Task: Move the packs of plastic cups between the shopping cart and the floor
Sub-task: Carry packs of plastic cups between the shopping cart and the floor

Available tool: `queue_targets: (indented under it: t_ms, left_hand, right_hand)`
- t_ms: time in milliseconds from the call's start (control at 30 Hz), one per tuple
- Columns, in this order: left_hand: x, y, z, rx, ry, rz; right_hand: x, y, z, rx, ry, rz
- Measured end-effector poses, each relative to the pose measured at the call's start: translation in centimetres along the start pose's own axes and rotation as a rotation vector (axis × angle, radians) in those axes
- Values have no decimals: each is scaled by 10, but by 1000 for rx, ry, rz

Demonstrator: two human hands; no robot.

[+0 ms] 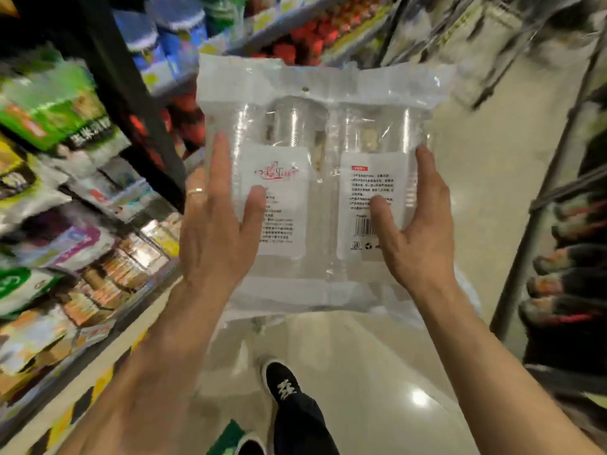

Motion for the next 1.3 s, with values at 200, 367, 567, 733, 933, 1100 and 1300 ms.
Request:
queue_targets:
  t_ms: [200, 367, 567, 733, 933, 1100, 1300]
  left_hand:
    - [-40, 198, 64, 94, -34, -241]
    - [-48, 347, 125, 210, -46, -436]
    - [-30, 492, 182, 215, -39, -560]
    - [-1, 584, 197, 243, -52, -634]
    - [66, 680, 178, 297, -72, -683]
    - [137, 755, 137, 331, -135, -706]
    - [223, 844, 73, 402, -218, -800]
  right_hand:
    - [-12, -58, 211, 70, 237, -7]
    - [6, -106, 364, 88, 447, -14]
    - [28, -140, 505, 117, 599, -22]
    - [60, -145, 602, 155, 731, -5]
    - [113, -104, 701, 198, 804, -19]
    - [170, -48, 779, 270, 818, -89]
    - [246, 25, 865, 345, 900, -182]
Point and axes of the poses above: each hand's wrist, its own x-axis away from the middle knuckle, its own z-axis out of the back of the hand, y = z × x, the point moved 7 cm from there along -x, towards the middle knuckle, and after that the axes turned 10 degrees about x, right-handed, at the moved point
